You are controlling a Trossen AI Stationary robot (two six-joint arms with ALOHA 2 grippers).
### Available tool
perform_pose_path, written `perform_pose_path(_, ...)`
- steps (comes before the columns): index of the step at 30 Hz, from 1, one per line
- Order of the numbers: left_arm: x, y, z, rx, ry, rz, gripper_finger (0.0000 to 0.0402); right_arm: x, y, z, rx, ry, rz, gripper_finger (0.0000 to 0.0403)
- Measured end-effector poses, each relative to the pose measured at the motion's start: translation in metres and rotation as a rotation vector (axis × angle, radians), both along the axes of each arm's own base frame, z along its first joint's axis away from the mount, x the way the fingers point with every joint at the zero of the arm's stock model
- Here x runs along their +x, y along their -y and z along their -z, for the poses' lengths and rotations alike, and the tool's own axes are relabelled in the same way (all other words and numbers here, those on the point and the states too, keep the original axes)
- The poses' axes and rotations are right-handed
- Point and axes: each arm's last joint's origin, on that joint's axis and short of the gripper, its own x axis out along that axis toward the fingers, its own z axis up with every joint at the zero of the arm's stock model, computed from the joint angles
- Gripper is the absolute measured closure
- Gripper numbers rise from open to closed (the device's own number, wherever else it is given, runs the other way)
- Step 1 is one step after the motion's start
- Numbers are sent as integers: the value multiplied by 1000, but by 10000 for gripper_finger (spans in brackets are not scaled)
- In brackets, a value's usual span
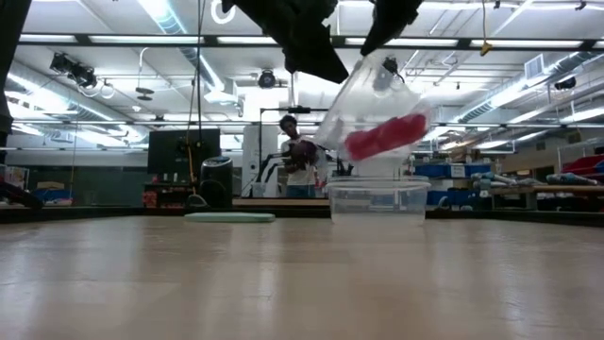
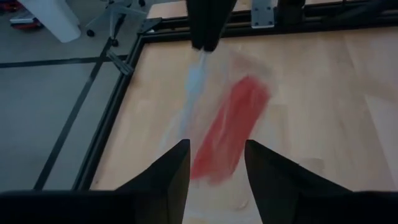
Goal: Roll bandage
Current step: Open the transparent zip bag
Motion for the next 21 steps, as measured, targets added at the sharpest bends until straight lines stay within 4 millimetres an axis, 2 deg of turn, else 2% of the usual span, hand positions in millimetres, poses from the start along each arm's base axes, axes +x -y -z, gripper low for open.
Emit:
perform_pose_path(12,0,-2,0,28,-5,-28,245,2,-6,0,1,-13,-42,403)
perform_pose_path(16,2,-2,5,36,-31,-20,245,1,-8,1,8,-24,-50,403)
perform_pose_path(21,0,-2,13,22,-97,-18,245,-3,-6,19,22,-126,-48,395)
